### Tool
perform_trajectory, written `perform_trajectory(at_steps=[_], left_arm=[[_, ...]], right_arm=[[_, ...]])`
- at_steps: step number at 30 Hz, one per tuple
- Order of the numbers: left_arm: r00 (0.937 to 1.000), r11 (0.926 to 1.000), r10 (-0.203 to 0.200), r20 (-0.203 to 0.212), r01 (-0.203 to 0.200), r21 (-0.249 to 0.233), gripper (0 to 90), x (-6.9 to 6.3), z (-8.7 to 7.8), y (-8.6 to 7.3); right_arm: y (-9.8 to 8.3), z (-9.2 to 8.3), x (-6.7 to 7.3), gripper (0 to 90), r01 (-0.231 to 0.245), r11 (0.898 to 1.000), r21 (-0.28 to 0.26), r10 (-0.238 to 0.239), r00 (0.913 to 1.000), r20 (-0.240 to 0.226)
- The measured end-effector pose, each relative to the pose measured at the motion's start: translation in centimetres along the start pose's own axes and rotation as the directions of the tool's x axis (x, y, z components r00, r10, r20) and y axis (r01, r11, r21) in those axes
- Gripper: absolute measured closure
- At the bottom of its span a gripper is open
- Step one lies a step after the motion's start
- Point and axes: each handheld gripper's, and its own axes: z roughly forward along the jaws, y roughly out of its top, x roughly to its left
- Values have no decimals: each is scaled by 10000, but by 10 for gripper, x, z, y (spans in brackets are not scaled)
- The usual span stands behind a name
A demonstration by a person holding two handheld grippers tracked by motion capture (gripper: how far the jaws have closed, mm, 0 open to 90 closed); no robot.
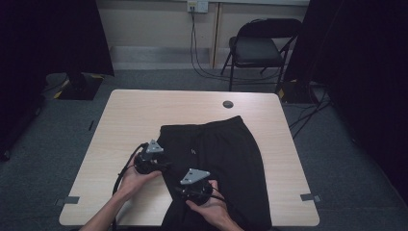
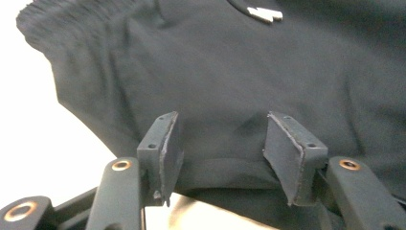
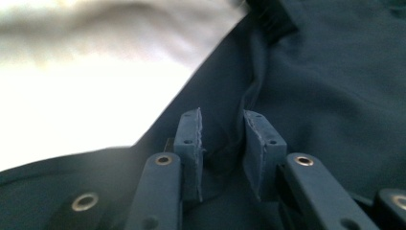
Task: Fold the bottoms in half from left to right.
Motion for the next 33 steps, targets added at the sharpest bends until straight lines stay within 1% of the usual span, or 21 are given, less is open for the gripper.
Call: perform_trajectory(at_steps=[2, 3, 4, 5, 7, 9, 10, 12, 13, 15, 17, 20, 21, 22, 25, 26, 27, 28, 29, 31, 33], left_arm=[[9977, 9979, -482, -471, 461, -449, 453, 10, -8, 0], [9955, 9957, -791, -525, 763, -531, 454, 14, -11, -1], [9933, 9944, -978, -608, 952, -452, 450, 19, -11, -1], [9928, 9945, -1009, -640, 988, -356, 433, 22, -12, 0], [9937, 9959, -899, -672, 893, -114, 394, 27, -10, 3], [9910, 9944, -1059, -823, 1056, -82, 371, 31, -10, 3], [9902, 9933, -1151, -790, 1141, -176, 357, 36, -8, 2], [9845, 9885, -1514, -886, 1508, -133, 354, 41, -3, 0], [9791, 9822, -1879, -776, 1876, -118, 344, 45, 2, -1], [9758, 9782, -2064, -718, 2074, 69, 350, 48, 8, -3], [9783, 9810, -1898, -828, 1923, 241, 375, 48, 11, -3], [9780, 9833, -1720, -1182, 1777, 398, 440, 45, 16, -3], [9781, 9833, -1740, -1142, 1789, 340, 465, 45, 16, -3], [9825, 9883, -1411, -1220, 1470, 408, 476, 42, 18, -2], [9818, 9885, -1414, -1271, 1469, 350, 489, 40, 19, -1], [9828, 9896, -1346, -1268, 1399, 336, 538, 39, 20, -1], [9842, 9907, -1271, -1230, 1320, 331, 538, 38, 20, -1], [9867, 9923, -1194, -1106, 1222, 192, 593, 35, 21, -1], [9890, 9937, -1061, -1026, 1093, 256, 695, 32, 22, 1], [9903, 9951, -898, -1059, 935, 307, 824, 27, 24, 4], [9877, 9921, -1191, -1014, 1225, 287, 877, 27, 24, 4]], right_arm=[[-1, -3, 6, 735, 2, 9999, 133, 1, 9996, -289], [-2, -4, 7, 767, 125, 9998, 132, -121, 9994, -321], [-3, -5, 9, 806, 248, 9996, 145, -243, 9990, -367], [-3, -6, 9, 832, 293, 9994, 186, -286, 9988, -410], [-3, -6, 9, 867, 260, 9995, 160, -251, 9984, -503], [-2, -6, 9, 879, 167, 9998, 149, -157, 9980, -617], [-3, -6, 10, 881, 189, 9997, 140, -180, 9978, -643], [-2, -6, 13, 881, 432, 9989, 170, -422, 9975, -568], [-2, -6, 14, 882, 453, 9988, 191, -441, 9973, -587], [-3, -7, 18, 881, 543, 9984, 169, -533, 9969, -573], [-4, -7, 20, 881, 633, 9979, 136, -624, 9963, -597], [-4, -7, 20, 881, 540, 9985, 94, -533, 9965, -647], [-4, -6, 20, 881, 544, 9985, 85, -537, 9965, -644], [-4, -6, 20, 881, 561, 9984, 89, -555, 9964, -634], [-2, -4, 21, 883, 585, 9982, 89, -578, 9962, -658], [0, -2, 20, 885, 491, 9987, 112, -482, 9964, -699], [0, -2, 20, 885, 491, 9987, 112, -482, 9964, -699], [1, 0, 20, 886, 417, 9991, 105, -408, 9966, -720], [3, 2, 20, 886, 318, 9995, 74, -312, 9966, -766], [5, 4, 21, 889, 252, 9997, 68, -246, 9965, -805], [6, 3, 20, 890, 342, 9994, 92, -333, 9958, -854]])
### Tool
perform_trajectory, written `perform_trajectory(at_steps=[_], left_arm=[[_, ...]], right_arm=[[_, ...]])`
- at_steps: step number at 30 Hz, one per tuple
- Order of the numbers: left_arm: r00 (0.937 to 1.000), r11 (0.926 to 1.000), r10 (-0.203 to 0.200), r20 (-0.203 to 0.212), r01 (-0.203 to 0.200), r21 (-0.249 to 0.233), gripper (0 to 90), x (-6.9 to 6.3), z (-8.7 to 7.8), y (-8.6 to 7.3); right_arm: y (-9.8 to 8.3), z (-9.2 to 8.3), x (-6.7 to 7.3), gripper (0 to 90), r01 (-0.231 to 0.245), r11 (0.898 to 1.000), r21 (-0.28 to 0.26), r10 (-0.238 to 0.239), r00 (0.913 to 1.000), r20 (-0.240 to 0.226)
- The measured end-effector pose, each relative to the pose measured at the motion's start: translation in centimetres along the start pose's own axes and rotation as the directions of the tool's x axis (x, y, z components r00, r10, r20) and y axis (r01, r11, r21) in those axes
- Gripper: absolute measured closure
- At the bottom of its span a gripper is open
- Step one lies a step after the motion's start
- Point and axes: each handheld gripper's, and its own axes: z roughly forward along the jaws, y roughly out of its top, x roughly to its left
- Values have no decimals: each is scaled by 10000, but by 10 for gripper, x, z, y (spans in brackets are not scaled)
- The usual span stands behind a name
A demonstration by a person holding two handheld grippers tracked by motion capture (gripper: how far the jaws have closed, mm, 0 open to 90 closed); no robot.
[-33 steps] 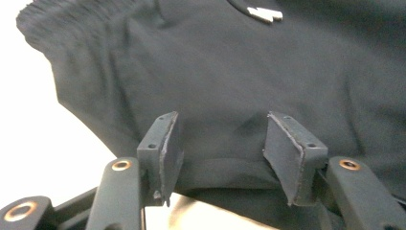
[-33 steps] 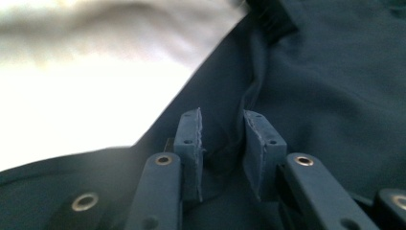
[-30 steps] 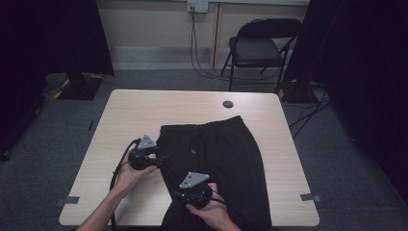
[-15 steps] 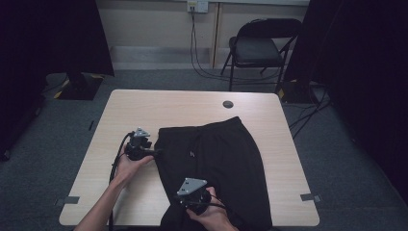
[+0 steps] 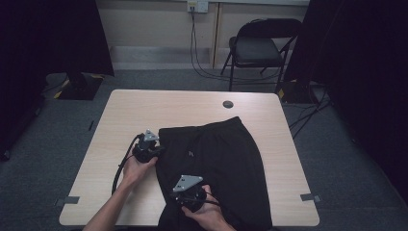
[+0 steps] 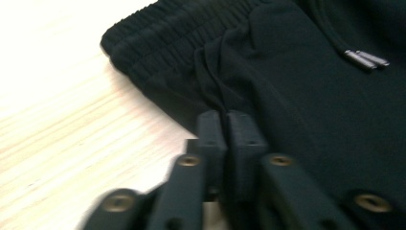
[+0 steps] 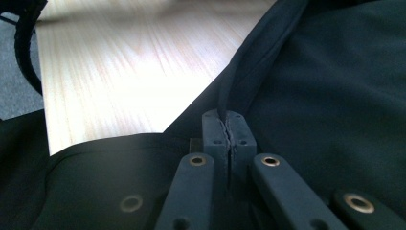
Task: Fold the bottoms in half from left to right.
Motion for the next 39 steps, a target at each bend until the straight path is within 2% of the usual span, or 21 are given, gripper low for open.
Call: perform_trajectory(at_steps=[2, 3, 7, 9, 13, 14, 17, 19, 21, 22, 23, 24, 25, 27, 28, 30, 33, 35, 37, 38, 39], left_arm=[[9991, 9992, -377, 189, 378, -93, 885, 3, -1, 0], [9970, 9971, -709, 325, 717, -242, 887, 7, -3, 0], [9871, 9842, -1436, 704, 1499, -943, 888, 17, -19, 6], [9935, 9875, -965, 609, 1033, -1195, 887, 16, -28, 15], [9901, 9787, -1078, 901, 1216, -1653, 888, 16, -41, 27], [9895, 9745, -1131, 901, 1281, -1840, 888, 17, -44, 29], [9813, 9595, -1548, 1143, 1769, -2193, 888, 22, -49, 35], [9766, 9500, -1737, 1264, 2000, -2398, 888, 25, -55, 44], [9797, 9464, -1617, 1183, 1879, -2628, 888, 27, -62, 53], [9797, 9450, -1608, 1195, 1878, -2679, 888, 28, -66, 57], [9803, 9381, -1597, 1161, 1874, -2914, 889, 30, -74, 64], [9808, 9334, -1587, 1135, 1865, -3067, 889, 32, -80, 68], [9769, 9198, -1729, 1255, 2057, -3341, 889, 35, -89, 75], [9774, 9065, -1752, 1186, 2072, -3679, 889, 38, -106, 85], [9795, 9035, -1685, 1107, 1983, -3800, 889, 39, -112, 88], [9803, 8902, -1681, 1034, 1961, -4112, 889, 41, -127, 96], [9858, 8802, -1484, 783, 1677, -4440, 889, 40, -145, 109], [9903, 8828, -1274, 550, 1385, -4489, 889, 36, -148, 114], [9890, 8900, -1352, 605, 1481, -4313, 889, 31, -137, 112], [9899, 9018, -1299, 568, 1418, -4083, 889, 28, -127, 110], [9905, 9093, -1258, 559, 1377, -3926, 888, 24, -117, 107]], right_arm=[[2, -4, 0, 890, 7, 10000, -27, -7, 10000, -9], [7, -11, -1, 891, 11, 9997, -264, -11, 10000, -7], [15, -23, -3, 891, -154, 9974, -702, 147, 9998, -97], [23, -32, -3, 892, -64, 9959, -904, 54, 9999, -115], [36, -43, -3, 892, 8, 9921, -1252, -30, 9999, -168], [40, -45, -2, 892, 54, 9914, -1311, -79, 9998, -182], [55, -53, 0, 893, 183, 9858, -1668, -216, 9996, -177], [68, -57, 4, 893, 182, 9788, -2041, -236, 9994, -242], [91, -64, 8, 894, 358, 9678, -2493, -444, 9986, -292], [91, -64, 8, 894, 358, 9678, -2493, -444, 9986, -292], [106, -70, 7, 894, 198, 9577, -2871, -339, 9984, -442], [106, -70, 7, 894, 198, 9577, -2871, -339, 9984, -442], [112, -73, 6, 894, 244, 9536, -3001, -385, 9984, -411], [129, -83, 9, 894, 494, 9372, -3453, -608, 9979, -220], [137, -90, 9, 894, 610, 9280, -3675, -708, 9974, -132], [148, -99, 8, 895, 528, 9129, -4047, -674, 9975, -218], [163, -115, 8, 895, 654, 8906, -4501, -775, 9970, -85], [164, -123, 5, 895, 641, 8801, -4705, -756, 9971, -55], [154, -126, -1, 895, 437, 8776, -4775, -547, 9985, -92], [149, -125, -3, 895, 312, 8811, -4720, -419, 9990, -122], [139, -123, -7, 895, 211, 8889, -4577, -286, 9995, -95]])
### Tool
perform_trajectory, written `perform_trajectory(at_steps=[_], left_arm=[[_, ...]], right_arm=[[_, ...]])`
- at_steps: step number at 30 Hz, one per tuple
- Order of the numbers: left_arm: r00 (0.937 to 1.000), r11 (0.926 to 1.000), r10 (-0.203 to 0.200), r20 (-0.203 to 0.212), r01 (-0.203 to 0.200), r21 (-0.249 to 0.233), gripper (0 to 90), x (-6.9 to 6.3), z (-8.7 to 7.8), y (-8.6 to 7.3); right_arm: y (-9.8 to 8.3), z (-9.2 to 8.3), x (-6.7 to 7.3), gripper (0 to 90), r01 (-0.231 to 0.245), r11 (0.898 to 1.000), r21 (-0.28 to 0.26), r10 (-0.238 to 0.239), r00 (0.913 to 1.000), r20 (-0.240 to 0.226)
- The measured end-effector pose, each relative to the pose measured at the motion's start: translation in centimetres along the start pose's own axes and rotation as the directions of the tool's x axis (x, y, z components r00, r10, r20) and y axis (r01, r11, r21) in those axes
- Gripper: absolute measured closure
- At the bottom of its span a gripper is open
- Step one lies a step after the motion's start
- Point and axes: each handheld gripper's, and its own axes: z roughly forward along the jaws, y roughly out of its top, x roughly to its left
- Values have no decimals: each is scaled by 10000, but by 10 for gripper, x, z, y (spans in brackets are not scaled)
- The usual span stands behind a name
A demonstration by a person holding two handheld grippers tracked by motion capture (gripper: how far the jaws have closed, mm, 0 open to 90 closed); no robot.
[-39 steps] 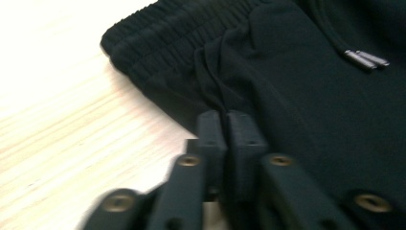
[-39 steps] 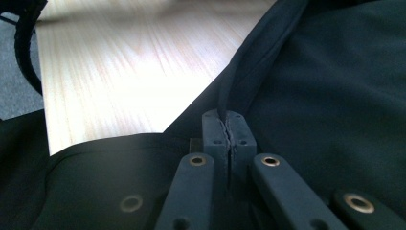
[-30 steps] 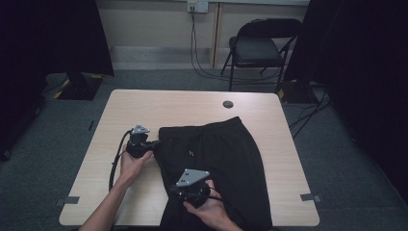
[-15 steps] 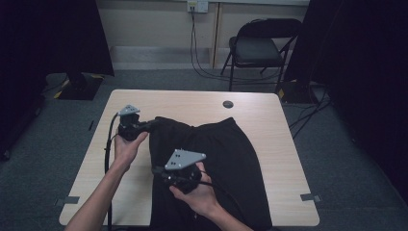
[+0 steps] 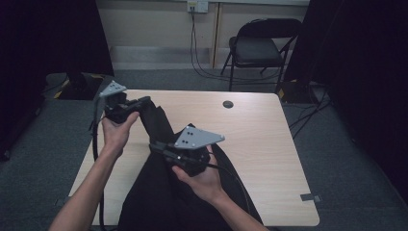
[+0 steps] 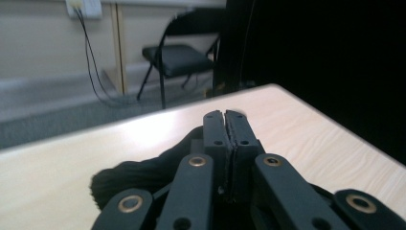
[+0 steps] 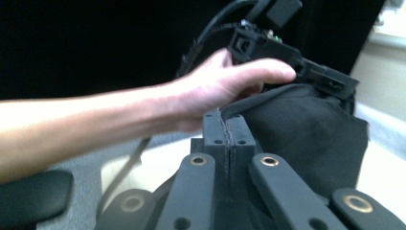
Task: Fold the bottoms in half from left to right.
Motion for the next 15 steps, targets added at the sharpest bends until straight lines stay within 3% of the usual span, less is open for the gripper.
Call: perform_trajectory(at_steps=[2, 5, 8, 12, 15], left_arm=[[9996, 9994, -113, 246, 105, 337, 888, -5, 16, -16], [9988, 9959, -237, 424, 199, 880, 887, -14, 38, -33], [9976, 9943, -109, 684, 36, 1064, 886, -27, 56, -34], [9963, 9919, 147, 844, -251, 1242, 884, -45, 79, -31], [9926, 9878, 258, 1183, -435, 1495, 882, -56, 97, -39]], right_arm=[[-18, -6, -6, 894, -171, 9993, 330, 164, 9997, 187], [-54, -27, -22, 895, -875, 9944, 595, 834, 9942, 675], [-73, -47, -34, 894, -1282, 9891, 730, 1189, 9856, 1198], [-88, -71, -44, 894, -1436, 9854, 919, 1259, 9764, 1757], [-116, -88, -53, 894, -1757, 9732, 1483, 1401, 9645, 2238]])
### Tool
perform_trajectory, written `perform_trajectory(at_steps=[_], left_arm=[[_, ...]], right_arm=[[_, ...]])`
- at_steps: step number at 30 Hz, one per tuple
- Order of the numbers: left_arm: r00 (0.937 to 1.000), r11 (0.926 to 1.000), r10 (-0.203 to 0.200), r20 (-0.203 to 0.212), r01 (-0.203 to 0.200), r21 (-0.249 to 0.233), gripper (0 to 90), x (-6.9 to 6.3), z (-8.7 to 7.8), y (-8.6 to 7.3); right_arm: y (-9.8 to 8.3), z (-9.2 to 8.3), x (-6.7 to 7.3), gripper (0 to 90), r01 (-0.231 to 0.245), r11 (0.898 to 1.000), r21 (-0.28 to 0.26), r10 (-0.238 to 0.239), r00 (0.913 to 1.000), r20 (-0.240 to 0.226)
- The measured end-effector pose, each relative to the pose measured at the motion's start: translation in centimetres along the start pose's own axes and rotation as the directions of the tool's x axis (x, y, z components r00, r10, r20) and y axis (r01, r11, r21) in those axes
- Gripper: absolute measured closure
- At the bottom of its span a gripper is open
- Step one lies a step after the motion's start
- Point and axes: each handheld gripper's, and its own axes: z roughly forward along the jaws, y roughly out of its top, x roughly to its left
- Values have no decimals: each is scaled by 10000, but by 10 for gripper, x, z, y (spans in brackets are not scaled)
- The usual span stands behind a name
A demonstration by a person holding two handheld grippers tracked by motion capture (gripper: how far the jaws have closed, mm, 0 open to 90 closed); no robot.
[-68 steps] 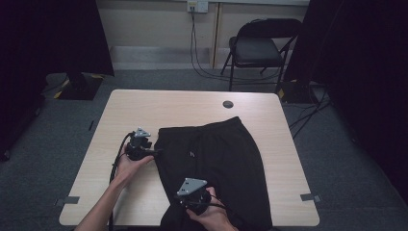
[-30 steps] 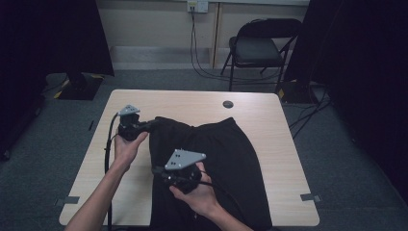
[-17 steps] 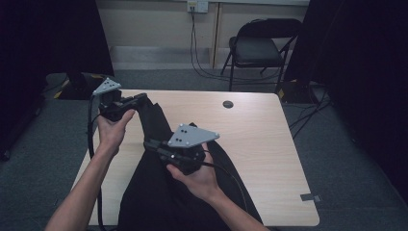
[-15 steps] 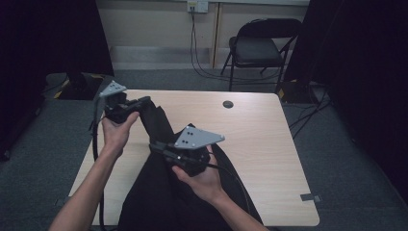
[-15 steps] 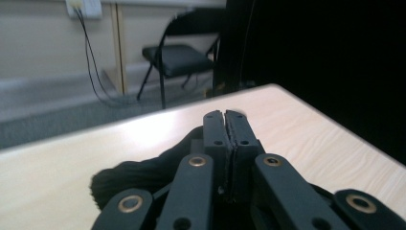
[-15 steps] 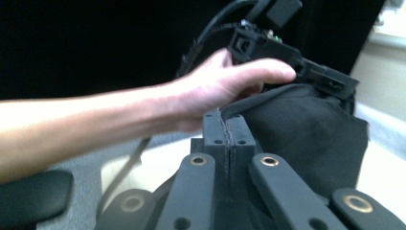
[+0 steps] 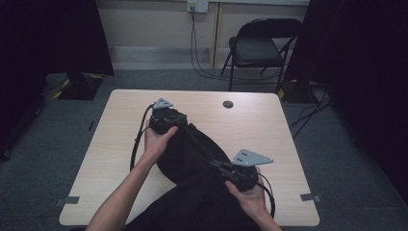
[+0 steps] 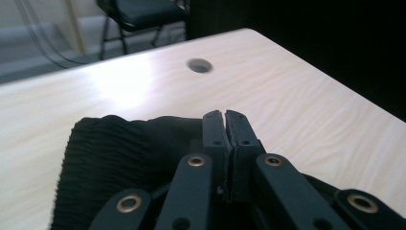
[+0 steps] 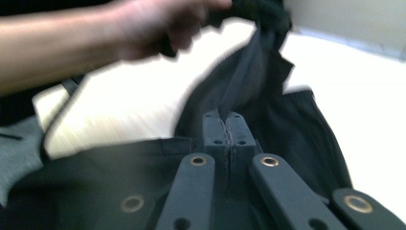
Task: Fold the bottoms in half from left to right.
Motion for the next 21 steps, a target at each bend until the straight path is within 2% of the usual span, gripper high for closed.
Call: perform_trajectory(at_steps=[3, 4, 7, 9, 10, 11, 12, 14, 16, 18, 21], left_arm=[[9998, 9984, 170, -47, -167, 535, 881, -8, 25, -11], [9997, 9977, 245, -49, -241, 638, 878, -10, 32, -14], [9999, 9967, 103, -99, -94, 801, 859, -10, 49, -26], [9993, 9971, 252, -261, -232, 731, 754, -9, 50, -29], [9995, 9979, 108, -307, -88, 643, 629, -8, 46, -28], [9997, 9988, 51, -259, -38, 491, 563, -7, 42, -27], [9998, 9995, 78, -209, -72, 307, 558, -5, 35, -25], [9993, 9999, 134, -360, -132, 76, 491, -3, 22, -22], [9997, 9999, 99, -211, -97, 123, 489, 0, 6, -23], [9990, 9993, 308, -315, -301, 232, 531, 1, -10, -33], [9988, 9960, 472, -147, -460, 760, 589, 1, -28, -54]], right_arm=[[-24, -1, -14, 894, -414, 9973, 599, 396, 9987, 306], [-30, -1, -17, 894, -432, 9954, 850, 395, 9982, 447], [-42, 3, -29, 893, -453, 9900, 1339, 358, 9967, 726], [-52, 7, -38, 893, -606, 9842, 1662, 457, 9947, 917], [-55, 8, -41, 893, -577, 9812, 1843, 393, 9940, 1022], [-59, 9, -44, 893, -586, 9770, 2051, 369, 9935, 1079], [-60, 9, -46, 893, -588, 9745, 2166, 348, 9930, 1131], [-64, 9, -50, 893, -776, 9694, 2330, 496, 9911, 1238], [-66, 8, -53, 891, -680, 9660, 2495, 365, 9910, 1285], [-68, 6, -54, 881, -644, 9620, 2652, 306, 9911, 1299], [-67, 1, -53, 775, -553, 9598, 2751, 70, 9849, 1733]])
